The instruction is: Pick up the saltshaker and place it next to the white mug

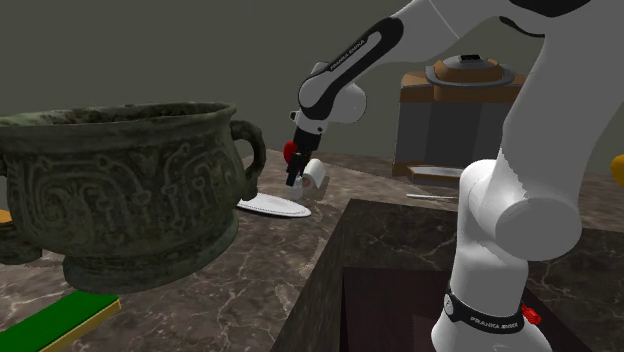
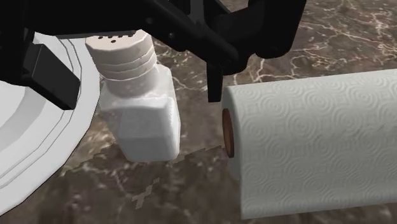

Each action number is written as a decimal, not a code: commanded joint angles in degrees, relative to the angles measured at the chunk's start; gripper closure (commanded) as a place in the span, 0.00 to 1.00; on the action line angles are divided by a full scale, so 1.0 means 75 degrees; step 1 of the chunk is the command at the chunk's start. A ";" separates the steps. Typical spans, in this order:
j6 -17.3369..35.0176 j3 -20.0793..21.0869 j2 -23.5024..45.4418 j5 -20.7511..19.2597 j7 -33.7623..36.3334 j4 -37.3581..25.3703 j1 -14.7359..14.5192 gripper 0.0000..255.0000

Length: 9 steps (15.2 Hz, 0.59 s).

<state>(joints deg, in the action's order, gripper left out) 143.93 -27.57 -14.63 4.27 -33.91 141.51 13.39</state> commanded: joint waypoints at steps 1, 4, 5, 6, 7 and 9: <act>0.0002 -0.0004 0.0004 0.0001 -0.0002 0.0003 0.0001 0.00; -0.0538 0.0124 -0.0464 -0.0315 0.0229 -0.0104 0.0168 0.00; -0.0810 0.0181 -0.0678 -0.0436 0.0317 -0.0175 0.0240 0.00; -0.1025 0.0228 -0.0837 -0.0517 0.0376 -0.0239 0.0295 0.00; -0.1025 0.0230 -0.0837 -0.0516 0.0375 -0.0239 0.0296 0.00; -0.1024 0.0231 -0.0837 -0.0516 0.0375 -0.0239 0.0298 0.00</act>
<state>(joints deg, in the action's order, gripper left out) 136.50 -25.90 -20.60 0.58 -31.17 139.65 15.50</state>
